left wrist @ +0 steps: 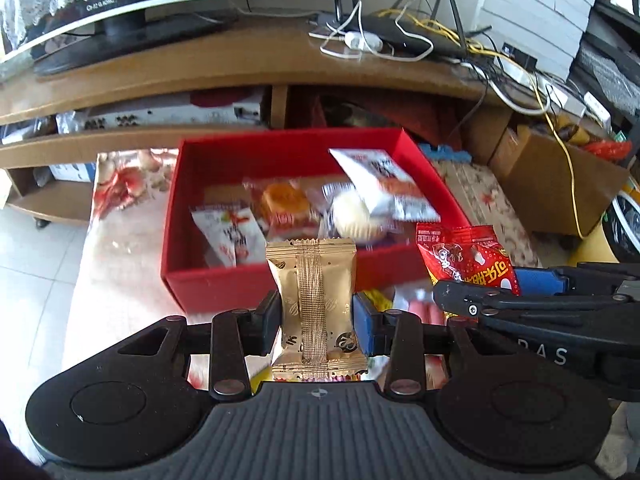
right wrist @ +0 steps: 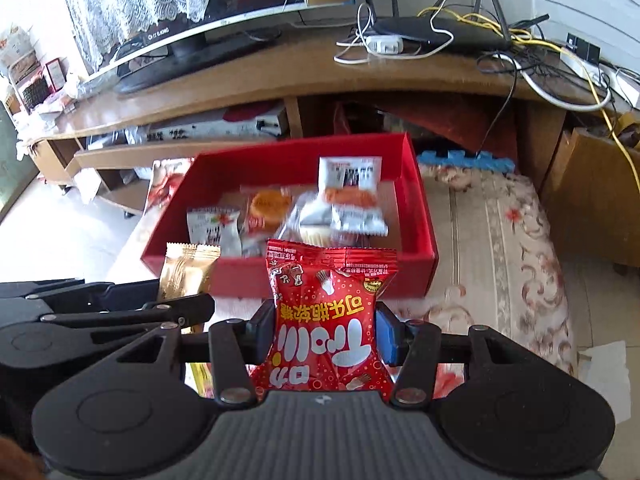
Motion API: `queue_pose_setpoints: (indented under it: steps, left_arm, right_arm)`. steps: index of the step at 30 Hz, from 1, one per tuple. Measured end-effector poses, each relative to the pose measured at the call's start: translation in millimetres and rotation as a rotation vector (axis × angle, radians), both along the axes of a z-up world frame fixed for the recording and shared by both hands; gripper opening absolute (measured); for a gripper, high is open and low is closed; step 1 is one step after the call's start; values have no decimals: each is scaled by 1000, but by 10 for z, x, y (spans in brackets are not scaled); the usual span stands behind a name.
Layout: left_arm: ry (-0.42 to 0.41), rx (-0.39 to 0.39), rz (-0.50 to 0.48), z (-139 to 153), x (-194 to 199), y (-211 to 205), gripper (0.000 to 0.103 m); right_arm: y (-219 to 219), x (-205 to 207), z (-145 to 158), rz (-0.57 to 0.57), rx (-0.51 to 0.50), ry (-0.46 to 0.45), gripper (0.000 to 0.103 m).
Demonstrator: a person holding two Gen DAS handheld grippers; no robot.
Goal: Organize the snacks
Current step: 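Lift the gold wafer packet with the left gripper while the right gripper carries the red bag toward the box, then carry the wafer packet with the left gripper while the right carries the red bag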
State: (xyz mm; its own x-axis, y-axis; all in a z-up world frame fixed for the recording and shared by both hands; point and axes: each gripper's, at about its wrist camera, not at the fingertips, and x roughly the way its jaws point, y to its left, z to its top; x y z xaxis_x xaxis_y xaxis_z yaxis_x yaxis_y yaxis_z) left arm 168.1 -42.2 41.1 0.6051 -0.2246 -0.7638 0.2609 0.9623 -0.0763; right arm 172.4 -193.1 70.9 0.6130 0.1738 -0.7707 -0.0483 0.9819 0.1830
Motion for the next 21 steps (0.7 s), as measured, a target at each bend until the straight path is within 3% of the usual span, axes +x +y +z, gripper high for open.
queue_pose_setpoints:
  steps: [21]
  left_arm:
    - [-55,16,63,128,749,-54,45]
  right_arm:
    - [0,865,86,-1,4,-35,49]
